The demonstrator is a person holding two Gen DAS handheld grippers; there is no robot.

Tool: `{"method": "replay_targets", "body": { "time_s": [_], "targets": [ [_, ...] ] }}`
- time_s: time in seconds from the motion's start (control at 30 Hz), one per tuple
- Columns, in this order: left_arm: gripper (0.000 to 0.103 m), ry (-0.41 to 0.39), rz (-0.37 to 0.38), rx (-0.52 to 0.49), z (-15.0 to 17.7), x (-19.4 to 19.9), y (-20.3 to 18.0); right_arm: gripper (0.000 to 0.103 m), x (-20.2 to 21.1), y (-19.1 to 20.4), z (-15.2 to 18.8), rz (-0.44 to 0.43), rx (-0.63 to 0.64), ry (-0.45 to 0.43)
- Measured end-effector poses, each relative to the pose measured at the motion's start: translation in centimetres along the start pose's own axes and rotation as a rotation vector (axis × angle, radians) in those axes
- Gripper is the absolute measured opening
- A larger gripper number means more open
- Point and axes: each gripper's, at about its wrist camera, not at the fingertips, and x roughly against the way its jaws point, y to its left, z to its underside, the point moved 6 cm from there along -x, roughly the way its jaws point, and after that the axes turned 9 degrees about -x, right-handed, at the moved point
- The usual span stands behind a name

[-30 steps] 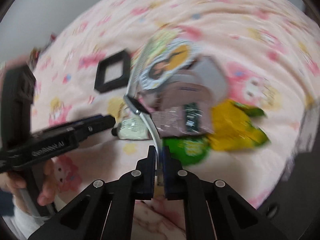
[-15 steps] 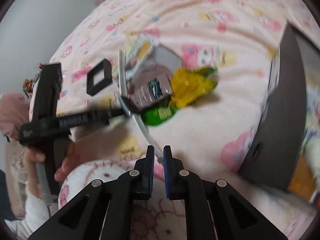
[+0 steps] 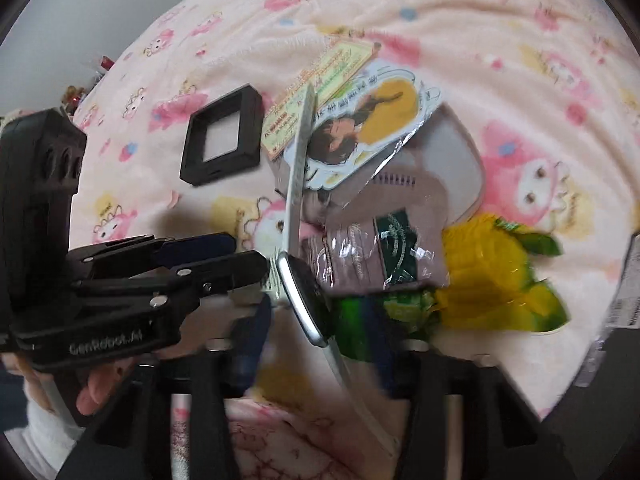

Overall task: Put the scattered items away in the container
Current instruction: 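Grasp the pink-and-white tube with left gripper while right gripper grasps the white watch strap, then carry the tube in left gripper while right gripper carries the watch, both over the box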

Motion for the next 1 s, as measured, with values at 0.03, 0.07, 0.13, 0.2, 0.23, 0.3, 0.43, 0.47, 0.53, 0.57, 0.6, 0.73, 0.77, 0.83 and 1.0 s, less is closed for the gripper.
{"method": "replay_targets", "body": {
  "time_s": [0.03,0.07,0.13,0.2,0.23,0.3,0.43,0.47,0.53,0.57,0.6,0.73,0.77,0.83,1.0],
  "targets": [
    [0.04,0.001,0.009,-0.012,0.0,0.1,0.0,0.012,0.2,-0.3,0.1,-0.015,-0.015,-0.012],
    [0.04,-0.003,0.019,-0.018,-0.2,0.2,0.0,0.011,0.6,-0.8,0.2,-0.037,-0.045,-0.032],
    [0.04,-0.016,0.06,-0.036,-0.5,0.2,-0.4,0.01,1.6,-2.0,0.6,-0.027,-0.101,-0.073],
    [0.044,-0.021,0.076,-0.077,-0.9,-0.1,-1.0,0.009,3.0,-2.9,1.4,-0.016,-0.143,-0.118],
    [0.048,-0.015,0.075,-0.106,-1.3,-0.7,-1.7,0.009,3.6,-3.2,1.9,-0.018,-0.163,-0.137],
    [0.056,0.011,0.073,-0.15,-1.5,-1.6,-2.2,0.009,4.4,-3.7,2.8,-0.023,-0.202,-0.162],
    [0.062,0.073,0.074,-0.188,-1.6,-2.8,-3.3,0.009,5.3,-5.0,3.7,-0.04,-0.296,-0.18],
    [0.062,0.099,0.064,-0.187,-1.6,-3.3,-3.9,0.009,5.2,-5.4,3.9,-0.049,-0.313,-0.174],
    [0.056,0.14,0.051,-0.171,-1.1,-2.9,-3.7,0.009,4.7,-5.5,3.8,-0.059,-0.335,-0.171],
    [0.052,0.143,0.039,-0.172,-0.9,-2.5,-3.8,0.009,4.6,-5.6,4.0,-0.069,-0.342,-0.167],
    [0.043,0.144,0.032,-0.171,-0.7,-2.0,-3.8,0.009,4.5,-5.6,4.0,-0.078,-0.349,-0.164],
    [0.028,0.131,0.046,-0.187,0.1,0.2,-3.5,0.009,4.3,-5.7,5.1,-0.066,-0.326,-0.134],
    [0.028,0.131,0.044,-0.21,0.0,0.0,-3.6,0.009,4.1,-5.7,5.2,-0.045,-0.308,-0.122],
    [0.039,0.143,0.03,-0.226,-0.7,-1.1,-3.5,0.012,3.8,-5.8,4.9,-0.014,-0.291,-0.113],
    [0.053,0.178,0.07,-0.253,-2.1,-5.2,-5.5,0.032,2.9,-5.4,3.4,-0.036,-0.282,-0.094]
  ]
}}
